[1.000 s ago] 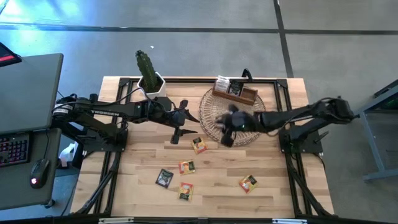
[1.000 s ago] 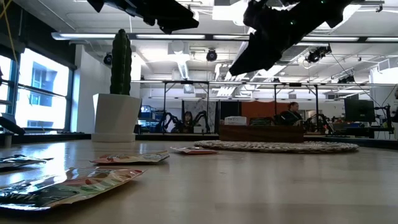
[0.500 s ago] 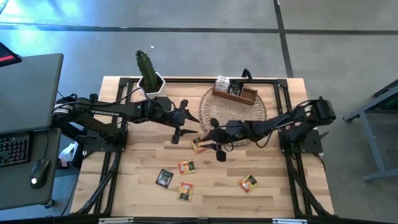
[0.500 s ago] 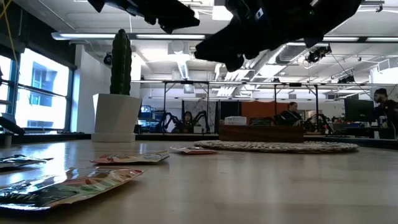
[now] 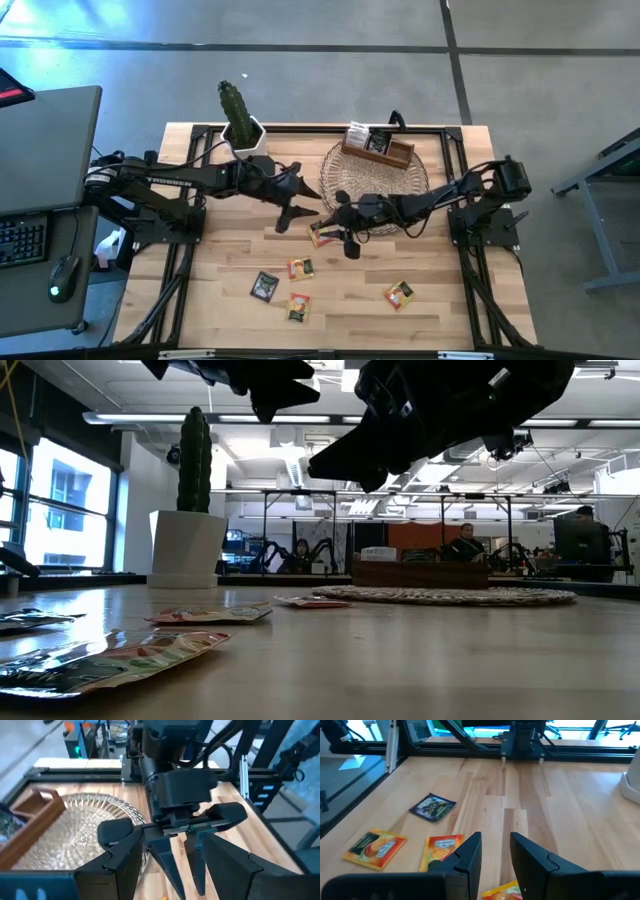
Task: Pick & Place Tea
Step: Put the blue tea bag into the middle section of the wooden organizer
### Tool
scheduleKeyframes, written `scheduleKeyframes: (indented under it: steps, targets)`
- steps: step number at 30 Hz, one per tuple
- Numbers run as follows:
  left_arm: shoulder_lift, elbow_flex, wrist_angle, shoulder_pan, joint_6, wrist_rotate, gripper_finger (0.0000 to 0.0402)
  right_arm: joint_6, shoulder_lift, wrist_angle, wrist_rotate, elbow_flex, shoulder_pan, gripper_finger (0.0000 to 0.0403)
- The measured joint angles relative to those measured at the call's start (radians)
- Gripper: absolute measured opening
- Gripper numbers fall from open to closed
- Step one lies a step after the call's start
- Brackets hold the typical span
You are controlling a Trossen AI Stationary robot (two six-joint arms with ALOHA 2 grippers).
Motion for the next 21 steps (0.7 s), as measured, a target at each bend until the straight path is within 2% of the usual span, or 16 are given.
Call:
scheduleKeyframes:
  steps: [6,12,13,16,18,20,21]
  targets:
    - [0.0,0.0,-0.041,0.0,-0.15,0.005,0.0202,0.003,0.0,0.0,-0.006,0.0,-0.001,0.0099]
    - [0.0,0.0,-0.274,0.0,-0.173,0.009,0.0202,0.004,0.0,0.0,-0.005,0.001,-0.001,0.0099]
    - [0.0,0.0,-0.307,-0.002,-0.183,0.031,0.0202,0.004,0.0,0.0,-0.005,0.001,-0.001,0.0099]
    - [0.0,0.0,-0.409,-0.016,-0.198,0.207,0.0202,0.004,0.0,0.0,-0.005,0.001,-0.001,0.0099]
    - [0.0,-0.003,-0.459,-0.06,-0.193,0.281,0.0202,0.004,0.0,0.0,-0.005,0.001,-0.001,0.0099]
    - [-0.001,-0.015,-0.496,-0.127,-0.193,0.266,0.0202,0.007,0.0,0.0,-0.003,0.001,0.002,0.0099]
    - [-0.001,-0.021,-0.506,-0.17,-0.198,0.227,0.0202,0.014,0.0,0.0,-0.002,0.001,0.002,0.0099]
